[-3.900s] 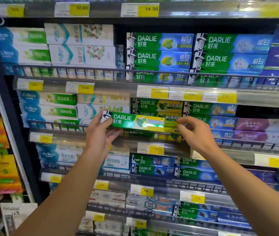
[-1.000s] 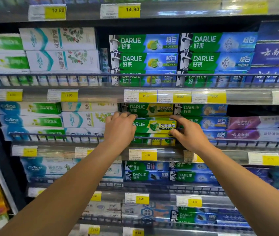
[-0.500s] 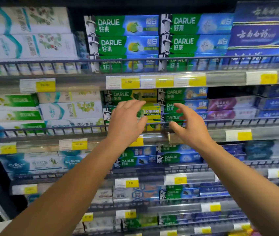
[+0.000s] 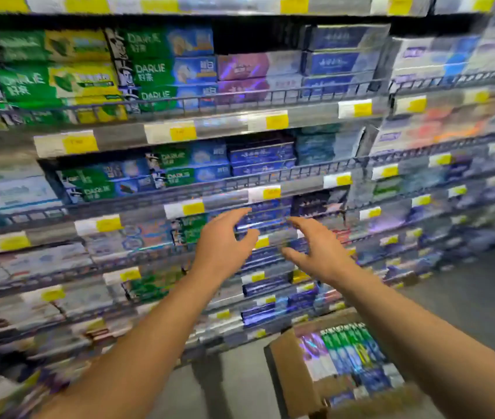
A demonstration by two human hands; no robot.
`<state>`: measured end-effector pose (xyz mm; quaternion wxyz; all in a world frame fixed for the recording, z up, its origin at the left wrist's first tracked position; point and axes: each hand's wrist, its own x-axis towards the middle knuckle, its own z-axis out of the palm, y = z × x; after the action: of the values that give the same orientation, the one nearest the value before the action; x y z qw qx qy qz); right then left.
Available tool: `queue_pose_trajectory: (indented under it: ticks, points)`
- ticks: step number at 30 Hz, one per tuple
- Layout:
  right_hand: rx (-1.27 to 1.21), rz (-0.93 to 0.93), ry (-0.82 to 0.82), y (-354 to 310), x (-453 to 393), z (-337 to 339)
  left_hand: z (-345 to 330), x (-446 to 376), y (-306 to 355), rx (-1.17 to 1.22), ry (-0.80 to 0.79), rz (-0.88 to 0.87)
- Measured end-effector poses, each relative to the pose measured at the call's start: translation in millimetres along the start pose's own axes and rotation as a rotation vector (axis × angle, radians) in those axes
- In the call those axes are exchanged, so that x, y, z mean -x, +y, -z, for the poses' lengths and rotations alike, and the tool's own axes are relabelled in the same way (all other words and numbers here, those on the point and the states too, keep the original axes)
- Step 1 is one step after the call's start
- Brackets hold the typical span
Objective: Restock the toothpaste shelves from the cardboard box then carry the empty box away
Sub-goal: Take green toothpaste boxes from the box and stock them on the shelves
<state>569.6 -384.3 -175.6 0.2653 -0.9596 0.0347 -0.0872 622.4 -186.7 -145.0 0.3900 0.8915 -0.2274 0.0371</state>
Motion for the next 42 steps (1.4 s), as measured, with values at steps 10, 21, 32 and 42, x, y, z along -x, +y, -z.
queue_pose_trajectory:
  ticks: [10, 21, 32, 42]
  points:
    - [0.02, -0.244, -0.071, 200, 174, 50, -212, 107, 90, 0.03, -0.283, 0.167]
    - [0.074, -0.482, -0.291, 368, 225, 47, -391, 103, 121, 0.015, -0.481, 0.307]
    - [-0.075, -0.572, -0.492, 505, 179, 1, -535, 40, 103, -0.022, -0.538, 0.49]
    - [-0.176, -0.656, -0.639, 632, 140, -107, -669, 12, 39, 0.017, -0.528, 0.722]
